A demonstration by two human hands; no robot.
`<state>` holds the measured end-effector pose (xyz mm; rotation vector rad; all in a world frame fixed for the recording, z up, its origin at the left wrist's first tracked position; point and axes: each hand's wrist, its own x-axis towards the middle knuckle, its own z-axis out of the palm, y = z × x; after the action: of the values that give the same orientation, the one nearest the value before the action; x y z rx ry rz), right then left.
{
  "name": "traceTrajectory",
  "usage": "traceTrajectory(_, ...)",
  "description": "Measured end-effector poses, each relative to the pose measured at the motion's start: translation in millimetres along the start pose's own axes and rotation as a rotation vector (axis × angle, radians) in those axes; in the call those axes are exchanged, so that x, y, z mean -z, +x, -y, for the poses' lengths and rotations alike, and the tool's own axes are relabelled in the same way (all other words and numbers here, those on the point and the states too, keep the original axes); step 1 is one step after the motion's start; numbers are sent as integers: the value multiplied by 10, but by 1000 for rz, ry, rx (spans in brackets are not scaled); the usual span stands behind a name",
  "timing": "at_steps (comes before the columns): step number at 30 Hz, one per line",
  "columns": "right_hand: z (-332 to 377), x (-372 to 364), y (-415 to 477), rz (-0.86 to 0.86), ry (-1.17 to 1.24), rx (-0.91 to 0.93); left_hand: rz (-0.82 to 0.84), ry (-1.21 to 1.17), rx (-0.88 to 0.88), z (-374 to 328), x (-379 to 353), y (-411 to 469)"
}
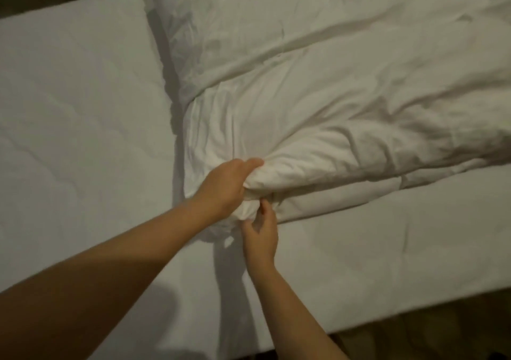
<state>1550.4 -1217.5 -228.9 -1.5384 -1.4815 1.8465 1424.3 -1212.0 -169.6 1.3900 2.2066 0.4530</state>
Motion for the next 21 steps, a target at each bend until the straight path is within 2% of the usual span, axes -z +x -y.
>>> traceTrajectory(2, 211, -58, 180, 141, 44, -36, 1, -12, 19, -50, 131, 29)
traceTrajectory(5, 250, -288, 25, 375, -113, -60, -16, -5, 43, -143, 224, -16)
traceTrajectory(6, 144, -389, -171, 524, -138, -111, 25, 6, 52, -158, 205, -45)
traceTrajectory(8, -215, -556, -621, 834, -371, -187, 151, 72, 73, -156, 114, -104)
traceTrajectory(9, -443, -581, -803, 871, -447, -197, 193, 136, 78, -147, 63, -138)
traceTrajectory(10, -603, -520, -903, 761, -406, -141, 198, 199, 81, -147, 42, -159)
traceTrajectory(11, -663, -397, -890, 524, -310, -93, 163, 259, 79, -149, 49, -158)
traceTrajectory(14, -443, -48, -468, -128, -208, -102, 45, 410, 25, -175, 50, -137)
traceTrajectory(15, -305, 89, -252, -228, -66, -113, 31, 428, 4, -206, 23, -134)
traceTrajectory(16, -167, 207, -1, -245, 95, -101, 32, 436, -8, -252, -10, -135)
traceTrajectory(17, -39, 263, 185, -180, 264, -83, 51, 444, -15, -298, -61, -135)
traceTrajectory(20, 85, 13, 346, 86, 446, -108, 75, 366, 43, -373, -163, -59)
traceTrajectory(21, 66, -156, 253, 232, 512, -205, 74, 255, 87, -383, -151, -4)
